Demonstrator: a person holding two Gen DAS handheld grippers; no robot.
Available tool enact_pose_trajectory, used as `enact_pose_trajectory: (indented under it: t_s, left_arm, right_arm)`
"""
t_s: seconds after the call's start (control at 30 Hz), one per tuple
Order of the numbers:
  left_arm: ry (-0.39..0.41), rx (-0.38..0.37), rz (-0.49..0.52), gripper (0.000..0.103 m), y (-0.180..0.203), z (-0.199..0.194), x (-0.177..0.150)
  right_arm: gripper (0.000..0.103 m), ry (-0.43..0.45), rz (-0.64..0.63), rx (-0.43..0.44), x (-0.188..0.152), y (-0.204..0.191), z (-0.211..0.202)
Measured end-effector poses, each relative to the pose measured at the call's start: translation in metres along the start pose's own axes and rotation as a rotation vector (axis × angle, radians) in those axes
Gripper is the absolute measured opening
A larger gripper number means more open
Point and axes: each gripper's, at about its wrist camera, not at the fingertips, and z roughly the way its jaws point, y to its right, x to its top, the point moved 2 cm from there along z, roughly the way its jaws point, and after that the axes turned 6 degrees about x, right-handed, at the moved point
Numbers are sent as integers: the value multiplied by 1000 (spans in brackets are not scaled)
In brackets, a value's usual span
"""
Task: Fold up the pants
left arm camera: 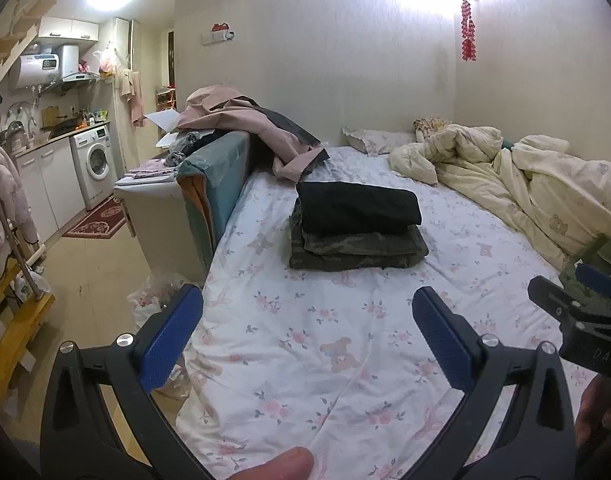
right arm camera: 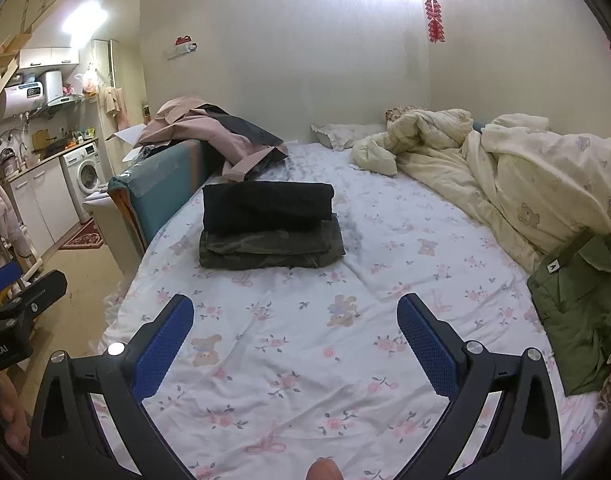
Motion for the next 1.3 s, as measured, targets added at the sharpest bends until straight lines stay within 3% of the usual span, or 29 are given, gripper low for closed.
enact_pose_trajectory:
  t_s: [1.3]
  left_arm:
    - [-11,-5,5,103,0,0,0]
  right_arm:
    - [103,6,1,-9,1,-2,-2]
